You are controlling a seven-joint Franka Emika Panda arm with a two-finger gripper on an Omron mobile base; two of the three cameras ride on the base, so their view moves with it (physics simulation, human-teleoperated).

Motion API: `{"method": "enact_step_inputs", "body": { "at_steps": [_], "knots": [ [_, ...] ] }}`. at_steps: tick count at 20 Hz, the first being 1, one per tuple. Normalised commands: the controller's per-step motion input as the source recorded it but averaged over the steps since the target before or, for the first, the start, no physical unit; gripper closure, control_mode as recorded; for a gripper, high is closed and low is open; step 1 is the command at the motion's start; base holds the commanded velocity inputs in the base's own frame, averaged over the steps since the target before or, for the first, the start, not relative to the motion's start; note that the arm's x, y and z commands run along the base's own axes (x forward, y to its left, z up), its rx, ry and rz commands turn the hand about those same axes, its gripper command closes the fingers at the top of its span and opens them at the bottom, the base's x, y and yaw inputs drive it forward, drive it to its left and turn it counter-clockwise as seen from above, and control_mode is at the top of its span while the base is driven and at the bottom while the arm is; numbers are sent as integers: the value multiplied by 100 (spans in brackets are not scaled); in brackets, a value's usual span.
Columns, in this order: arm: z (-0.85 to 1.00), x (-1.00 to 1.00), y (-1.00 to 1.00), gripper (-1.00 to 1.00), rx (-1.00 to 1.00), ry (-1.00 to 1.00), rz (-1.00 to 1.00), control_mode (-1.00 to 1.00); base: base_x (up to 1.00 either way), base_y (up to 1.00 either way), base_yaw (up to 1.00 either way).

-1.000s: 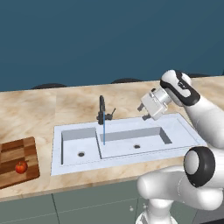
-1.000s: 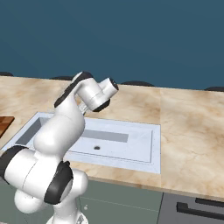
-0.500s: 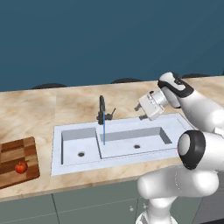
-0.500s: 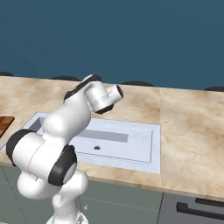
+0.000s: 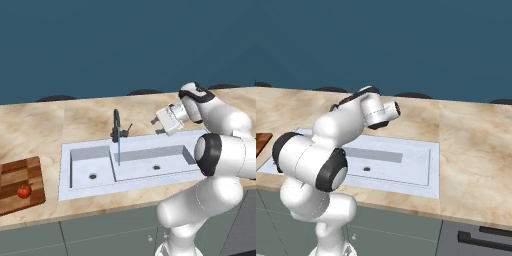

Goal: Pick the apple from the sink and place it on the cutting board to airdry. Then turn off the sink faucet.

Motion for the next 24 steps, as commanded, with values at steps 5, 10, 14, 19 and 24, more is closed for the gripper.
{"method": "enact_step_inputs", "body": {
  "at_steps": [5, 10, 14, 19, 24],
  "knots": [
    [-22, 35, 1, -100, 6, 2, 0, -100, 0, 0, 0],
    [-20, 33, 3, -100, 7, 4, 0, -100, 0, 0, 0],
    [-10, 39, 4, -100, 6, 3, 0, -100, 0, 0, 0],
    [0, 42, 2, -100, 3, 4, 0, -100, 0, 0, 0],
    [-3, 35, 10, -100, 0, 4, 0, -100, 0, 0, 0]
  ]
}}
